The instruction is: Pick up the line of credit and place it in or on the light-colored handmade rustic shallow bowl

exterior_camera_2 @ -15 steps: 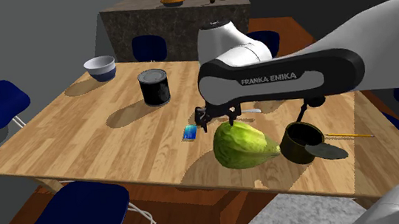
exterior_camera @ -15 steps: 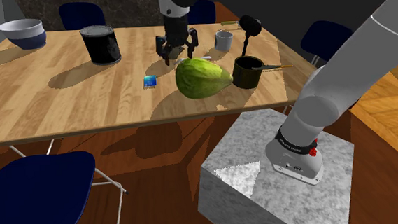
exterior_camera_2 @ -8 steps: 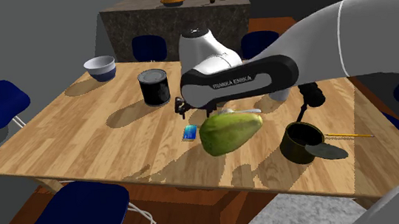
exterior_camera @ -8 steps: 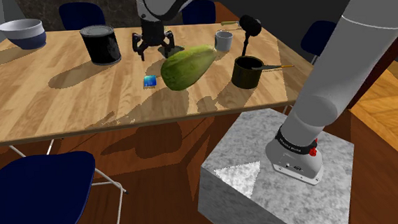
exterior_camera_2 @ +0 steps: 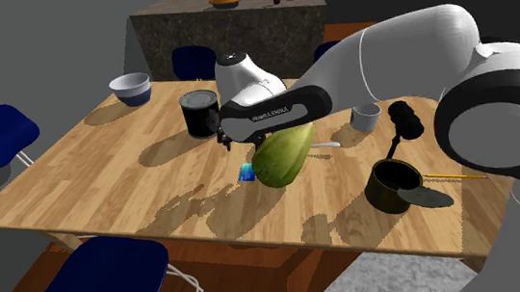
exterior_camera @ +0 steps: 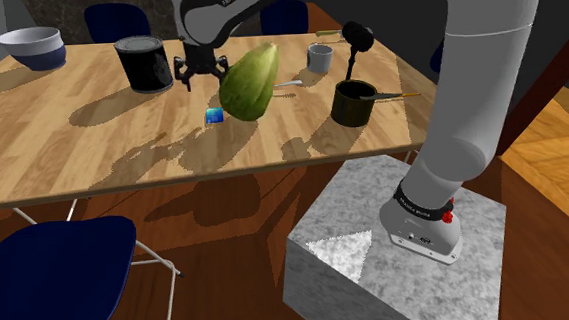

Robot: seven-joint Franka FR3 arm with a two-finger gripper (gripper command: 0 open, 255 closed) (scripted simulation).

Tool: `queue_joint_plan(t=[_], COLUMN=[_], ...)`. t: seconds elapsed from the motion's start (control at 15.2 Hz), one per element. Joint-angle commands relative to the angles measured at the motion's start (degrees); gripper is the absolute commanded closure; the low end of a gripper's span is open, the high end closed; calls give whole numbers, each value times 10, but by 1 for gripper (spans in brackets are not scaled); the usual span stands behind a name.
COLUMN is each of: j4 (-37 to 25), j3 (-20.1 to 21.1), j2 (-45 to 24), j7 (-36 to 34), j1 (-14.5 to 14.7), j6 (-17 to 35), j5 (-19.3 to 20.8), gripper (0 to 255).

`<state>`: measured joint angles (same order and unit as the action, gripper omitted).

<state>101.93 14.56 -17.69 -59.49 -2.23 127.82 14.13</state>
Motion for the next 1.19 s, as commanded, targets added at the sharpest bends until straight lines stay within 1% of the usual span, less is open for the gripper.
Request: queue_joint_plan(t=[0.0, 0.53, 0.99, 1.06, 1.12], j4=[-35, -20, -20, -19, -19], j3=[-10, -27, -32, -32, -32], j2=[-43, -71, -71, -70, -70], j7=[-19, -23, -21, -22, -21], j1=[6, 15, 20, 20, 20], j6=[-52, -7, -7, -7, -7], j5=[10, 17, 14, 14, 14], gripper=[0, 0, 0, 255, 255])
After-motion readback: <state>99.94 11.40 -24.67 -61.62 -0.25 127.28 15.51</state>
